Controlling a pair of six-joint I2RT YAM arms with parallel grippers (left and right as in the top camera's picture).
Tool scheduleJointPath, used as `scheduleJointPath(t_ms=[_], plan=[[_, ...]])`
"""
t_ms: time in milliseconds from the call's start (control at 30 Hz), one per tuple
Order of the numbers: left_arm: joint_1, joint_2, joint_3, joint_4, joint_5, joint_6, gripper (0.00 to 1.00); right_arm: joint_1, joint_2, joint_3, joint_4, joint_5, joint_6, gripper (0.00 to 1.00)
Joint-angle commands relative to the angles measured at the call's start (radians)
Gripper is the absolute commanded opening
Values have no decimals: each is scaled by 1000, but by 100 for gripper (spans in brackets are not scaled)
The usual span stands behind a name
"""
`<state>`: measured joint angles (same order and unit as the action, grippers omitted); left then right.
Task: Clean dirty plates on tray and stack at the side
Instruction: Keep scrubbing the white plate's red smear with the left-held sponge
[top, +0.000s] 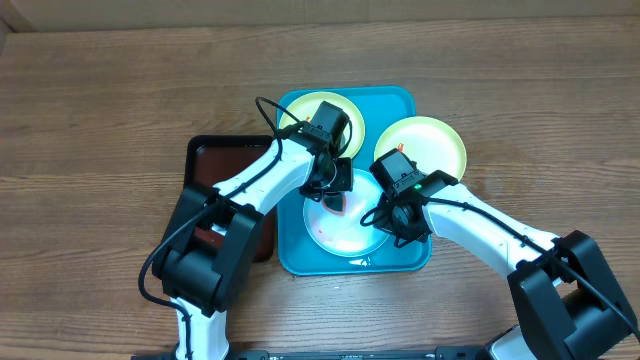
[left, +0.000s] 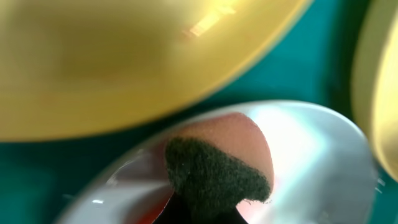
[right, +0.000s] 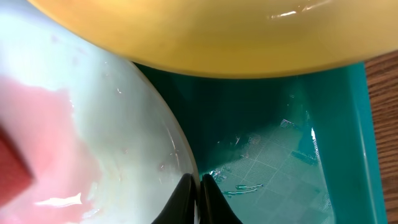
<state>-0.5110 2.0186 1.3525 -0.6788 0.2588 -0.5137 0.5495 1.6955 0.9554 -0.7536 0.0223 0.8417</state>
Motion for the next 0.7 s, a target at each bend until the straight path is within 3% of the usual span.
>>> scheduleJointPath(t_ms=[0,200,467,667], plan=[[-19,24,-14,4,134,-6,4,-10,35,-24,-13,51,15,4],[-38,24,-63,-29,230,-6,4,-10,35,-24,-13,52,15,4],[-18,23,-93,-143,45,-8,4,-10,35,-24,-16,55,15,4],[34,23,-81,-242,-51,-74,4,-10,35,-24,-19,55,15,4]])
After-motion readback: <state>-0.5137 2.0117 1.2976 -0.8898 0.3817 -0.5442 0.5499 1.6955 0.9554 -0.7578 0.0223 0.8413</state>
